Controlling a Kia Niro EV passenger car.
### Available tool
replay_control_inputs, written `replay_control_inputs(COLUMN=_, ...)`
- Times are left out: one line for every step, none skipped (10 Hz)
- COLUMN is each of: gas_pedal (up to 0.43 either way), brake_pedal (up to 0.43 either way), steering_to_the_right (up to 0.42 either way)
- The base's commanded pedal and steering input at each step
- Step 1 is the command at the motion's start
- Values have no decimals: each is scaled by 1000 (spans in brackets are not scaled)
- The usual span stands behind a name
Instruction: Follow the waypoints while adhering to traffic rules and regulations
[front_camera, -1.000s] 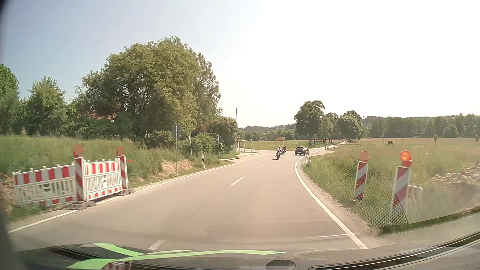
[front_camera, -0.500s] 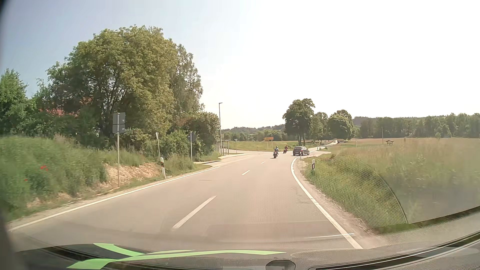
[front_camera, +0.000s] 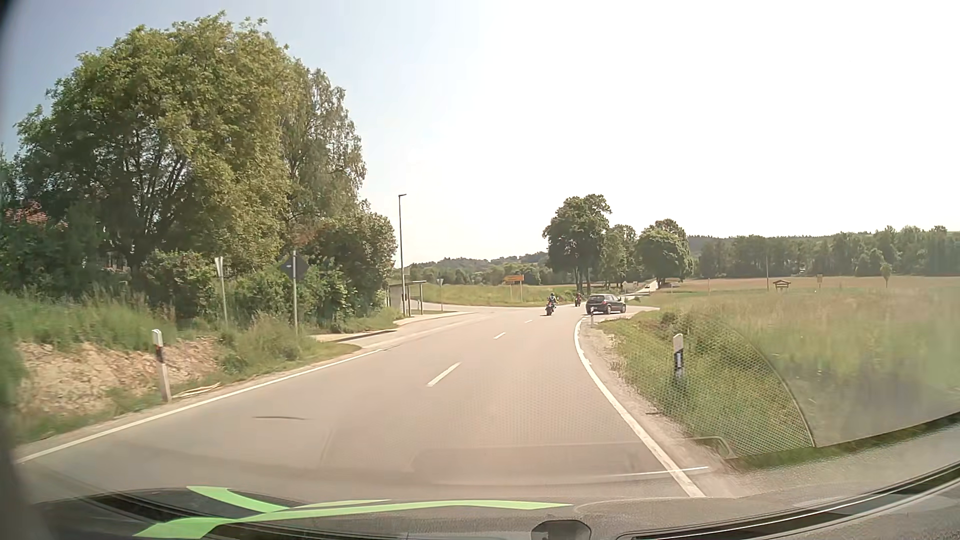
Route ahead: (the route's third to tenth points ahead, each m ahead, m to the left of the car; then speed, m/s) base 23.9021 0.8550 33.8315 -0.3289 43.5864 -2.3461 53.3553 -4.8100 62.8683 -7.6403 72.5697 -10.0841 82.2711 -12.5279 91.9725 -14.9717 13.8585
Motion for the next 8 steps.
replay_control_inputs(gas_pedal=157, brake_pedal=0, steering_to_the_right=19)
replay_control_inputs(gas_pedal=189, brake_pedal=0, steering_to_the_right=19)
replay_control_inputs(gas_pedal=209, brake_pedal=0, steering_to_the_right=19)
replay_control_inputs(gas_pedal=209, brake_pedal=0, steering_to_the_right=18)
replay_control_inputs(gas_pedal=209, brake_pedal=0, steering_to_the_right=16)
replay_control_inputs(gas_pedal=209, brake_pedal=0, steering_to_the_right=12)
replay_control_inputs(gas_pedal=220, brake_pedal=0, steering_to_the_right=12)
replay_control_inputs(gas_pedal=228, brake_pedal=0, steering_to_the_right=12)
